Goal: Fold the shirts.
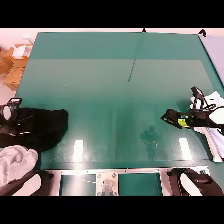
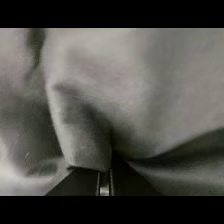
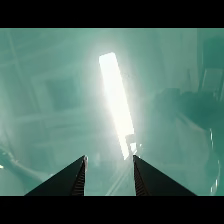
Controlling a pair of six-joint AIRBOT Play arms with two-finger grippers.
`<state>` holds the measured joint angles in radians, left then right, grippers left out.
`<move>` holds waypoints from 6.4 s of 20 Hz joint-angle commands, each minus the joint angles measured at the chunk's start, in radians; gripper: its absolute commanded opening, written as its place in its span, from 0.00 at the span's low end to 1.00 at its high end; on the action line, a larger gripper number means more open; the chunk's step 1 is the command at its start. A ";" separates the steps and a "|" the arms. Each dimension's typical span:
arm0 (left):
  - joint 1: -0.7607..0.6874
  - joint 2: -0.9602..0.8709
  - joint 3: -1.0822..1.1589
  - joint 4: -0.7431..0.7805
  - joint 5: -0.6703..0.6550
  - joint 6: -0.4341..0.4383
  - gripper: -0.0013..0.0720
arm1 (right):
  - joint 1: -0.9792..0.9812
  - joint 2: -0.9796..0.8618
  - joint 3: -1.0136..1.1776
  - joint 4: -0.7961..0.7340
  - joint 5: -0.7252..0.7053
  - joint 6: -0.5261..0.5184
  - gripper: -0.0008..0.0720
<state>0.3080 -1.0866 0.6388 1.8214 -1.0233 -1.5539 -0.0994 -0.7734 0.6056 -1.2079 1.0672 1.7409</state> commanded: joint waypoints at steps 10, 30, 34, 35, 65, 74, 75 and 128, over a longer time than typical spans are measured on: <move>-0.286 0.182 0.586 -0.519 -0.172 0.113 0.05 | -0.081 -0.001 0.100 0.000 0.007 -0.084 0.48; -0.632 -0.261 0.812 -0.710 -0.134 -0.009 0.98 | -0.092 -0.012 0.169 0.002 0.026 -0.104 0.51; -0.384 -0.265 0.791 -0.705 -0.251 -0.008 0.99 | -0.101 -0.134 0.169 0.003 0.026 -0.104 0.51; -0.353 -0.265 0.744 -0.706 -0.251 0.002 0.98 | -0.107 -0.184 0.169 0.003 0.030 -0.104 0.51; -0.349 -0.395 0.739 -1.585 0.060 0.660 0.05 | -0.180 -0.435 0.517 0.416 0.105 -0.387 0.03; -0.233 0.118 1.196 -1.132 -0.050 0.404 0.05 | -0.287 -0.175 1.313 0.407 0.137 -0.379 0.04; -0.233 0.163 1.231 -1.056 -0.050 0.361 0.05 | -0.315 -0.144 1.339 0.403 0.137 -0.380 0.04; 0.006 -0.661 0.456 -1.092 -0.305 0.748 0.31 | -0.726 -0.519 0.092 0.253 0.139 -0.628 0.71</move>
<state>0.3599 -1.7493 1.1034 0.7403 -1.3354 -0.8505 -0.8234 -1.2934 0.7307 -0.9531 1.2053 1.1194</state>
